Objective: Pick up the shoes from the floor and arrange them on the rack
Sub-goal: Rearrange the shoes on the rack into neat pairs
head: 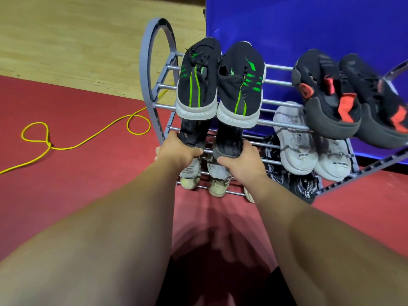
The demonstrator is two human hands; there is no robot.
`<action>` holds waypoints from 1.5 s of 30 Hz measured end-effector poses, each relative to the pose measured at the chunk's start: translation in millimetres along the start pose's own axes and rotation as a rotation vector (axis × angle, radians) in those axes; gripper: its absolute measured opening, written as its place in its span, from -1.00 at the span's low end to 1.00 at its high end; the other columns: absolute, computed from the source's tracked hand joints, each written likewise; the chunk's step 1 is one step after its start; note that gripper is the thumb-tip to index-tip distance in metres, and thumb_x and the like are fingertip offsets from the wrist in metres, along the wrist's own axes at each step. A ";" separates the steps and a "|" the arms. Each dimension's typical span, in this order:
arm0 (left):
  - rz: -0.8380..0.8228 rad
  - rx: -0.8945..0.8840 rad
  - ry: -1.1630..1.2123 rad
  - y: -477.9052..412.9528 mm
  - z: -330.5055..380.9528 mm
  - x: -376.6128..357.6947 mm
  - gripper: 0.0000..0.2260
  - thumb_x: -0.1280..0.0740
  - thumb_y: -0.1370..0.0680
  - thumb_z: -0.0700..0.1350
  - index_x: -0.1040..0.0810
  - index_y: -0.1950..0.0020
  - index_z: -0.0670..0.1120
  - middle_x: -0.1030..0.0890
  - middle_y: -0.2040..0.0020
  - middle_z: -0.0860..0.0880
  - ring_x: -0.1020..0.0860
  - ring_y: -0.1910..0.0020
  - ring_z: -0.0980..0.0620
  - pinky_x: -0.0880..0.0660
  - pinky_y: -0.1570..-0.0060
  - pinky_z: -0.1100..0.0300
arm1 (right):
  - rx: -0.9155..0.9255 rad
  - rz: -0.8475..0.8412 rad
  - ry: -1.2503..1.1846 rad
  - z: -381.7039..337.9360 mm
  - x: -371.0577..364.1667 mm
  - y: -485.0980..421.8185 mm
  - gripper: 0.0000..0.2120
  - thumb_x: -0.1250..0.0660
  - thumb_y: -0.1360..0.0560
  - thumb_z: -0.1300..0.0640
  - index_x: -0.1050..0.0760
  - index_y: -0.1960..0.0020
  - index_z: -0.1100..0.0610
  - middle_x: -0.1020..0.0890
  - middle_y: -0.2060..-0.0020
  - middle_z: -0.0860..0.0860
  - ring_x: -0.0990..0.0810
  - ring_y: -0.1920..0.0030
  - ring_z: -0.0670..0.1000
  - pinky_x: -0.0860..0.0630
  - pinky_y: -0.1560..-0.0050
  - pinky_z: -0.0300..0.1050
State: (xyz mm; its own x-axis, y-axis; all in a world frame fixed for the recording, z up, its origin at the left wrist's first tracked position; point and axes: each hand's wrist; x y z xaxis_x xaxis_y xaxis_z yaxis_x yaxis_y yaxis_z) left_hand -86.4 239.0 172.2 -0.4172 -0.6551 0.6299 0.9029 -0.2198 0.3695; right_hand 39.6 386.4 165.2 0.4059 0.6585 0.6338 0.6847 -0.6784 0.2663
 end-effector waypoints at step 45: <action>-0.527 -0.342 -0.526 159.1 60.1 -7.8 -0.83 -0.46 -0.48 0.01 -0.60 0.07 -0.07 -0.57 0.29 -0.01 -0.48 0.32 -0.04 -0.42 0.30 0.19 | -0.160 -0.525 0.192 39.9 147.5 101.3 -0.71 -0.43 -0.54 0.07 -0.57 -0.09 0.30 -0.57 0.22 0.18 -0.59 0.41 0.07 -0.54 0.32 -0.08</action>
State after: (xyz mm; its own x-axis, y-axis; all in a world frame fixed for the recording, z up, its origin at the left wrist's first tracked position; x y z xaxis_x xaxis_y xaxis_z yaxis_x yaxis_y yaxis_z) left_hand 54.2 252.5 267.1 -0.7127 0.0020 0.7015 0.5211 -0.6680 0.5313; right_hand 193.0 427.9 256.7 -0.0908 0.8594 0.5032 0.6588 -0.3271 0.6775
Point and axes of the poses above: each hand's wrist, its own y-axis away from the middle knuckle, its own x-axis out of the back of the hand, z = x × y
